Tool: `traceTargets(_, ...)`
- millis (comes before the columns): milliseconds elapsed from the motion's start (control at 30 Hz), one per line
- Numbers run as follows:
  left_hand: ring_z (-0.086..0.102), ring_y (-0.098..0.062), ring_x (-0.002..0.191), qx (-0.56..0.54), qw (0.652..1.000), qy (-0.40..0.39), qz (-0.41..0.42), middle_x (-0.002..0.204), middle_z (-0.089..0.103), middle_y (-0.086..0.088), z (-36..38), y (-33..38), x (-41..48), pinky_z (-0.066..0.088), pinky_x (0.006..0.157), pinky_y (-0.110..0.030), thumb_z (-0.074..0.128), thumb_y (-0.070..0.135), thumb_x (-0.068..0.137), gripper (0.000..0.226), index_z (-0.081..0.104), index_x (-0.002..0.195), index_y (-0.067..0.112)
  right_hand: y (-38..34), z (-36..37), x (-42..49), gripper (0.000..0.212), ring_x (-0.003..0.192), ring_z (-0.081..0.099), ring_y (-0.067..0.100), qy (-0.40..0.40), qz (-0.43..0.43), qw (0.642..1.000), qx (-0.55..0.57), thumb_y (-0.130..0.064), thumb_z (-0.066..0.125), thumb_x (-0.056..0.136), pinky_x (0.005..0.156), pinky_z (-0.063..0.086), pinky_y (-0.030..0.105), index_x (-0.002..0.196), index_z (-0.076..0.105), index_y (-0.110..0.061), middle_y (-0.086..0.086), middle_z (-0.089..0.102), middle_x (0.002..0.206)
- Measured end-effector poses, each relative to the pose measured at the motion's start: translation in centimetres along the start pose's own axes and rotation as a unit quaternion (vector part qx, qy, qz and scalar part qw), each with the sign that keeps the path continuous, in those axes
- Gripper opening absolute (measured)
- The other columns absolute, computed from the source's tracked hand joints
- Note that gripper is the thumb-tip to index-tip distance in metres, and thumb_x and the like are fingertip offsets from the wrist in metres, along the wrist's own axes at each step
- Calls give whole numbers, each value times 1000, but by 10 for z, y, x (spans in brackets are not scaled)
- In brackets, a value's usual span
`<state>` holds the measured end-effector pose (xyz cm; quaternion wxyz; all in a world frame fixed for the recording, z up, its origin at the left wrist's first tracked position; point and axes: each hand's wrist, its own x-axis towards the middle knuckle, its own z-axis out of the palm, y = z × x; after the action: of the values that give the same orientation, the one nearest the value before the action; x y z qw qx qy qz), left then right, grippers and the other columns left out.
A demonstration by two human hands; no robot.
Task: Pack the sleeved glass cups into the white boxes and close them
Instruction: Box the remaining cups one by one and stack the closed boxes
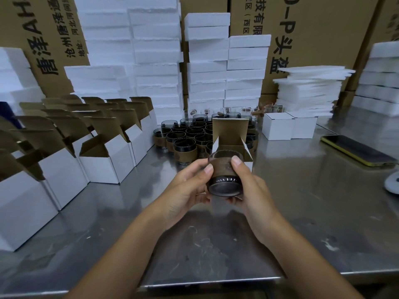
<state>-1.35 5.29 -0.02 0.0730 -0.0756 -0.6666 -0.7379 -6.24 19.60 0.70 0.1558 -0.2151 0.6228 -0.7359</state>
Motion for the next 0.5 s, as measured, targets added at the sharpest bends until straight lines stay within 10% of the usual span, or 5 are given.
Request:
traceTargets(267,64,-9,77,-7,1000,19,11,94,70,-1,2,1,-1,48,59,-19,67,48,76,40,63,111,29,0,0,1,54,93,68,29,-4,-5,1000,5,-66,56,53,87,51,47,80,76,-24,9,74,87)
traceTargets(500,64,-11,94,-22,994,81,66,107,70,1,-1,-1,3,51,71,-21,73,40,71,42,68,111,29,4,0,1,52,87,67,3,42,-153,986,59,-33,80,65,69,50,14,110,58,-18,-6,72,92)
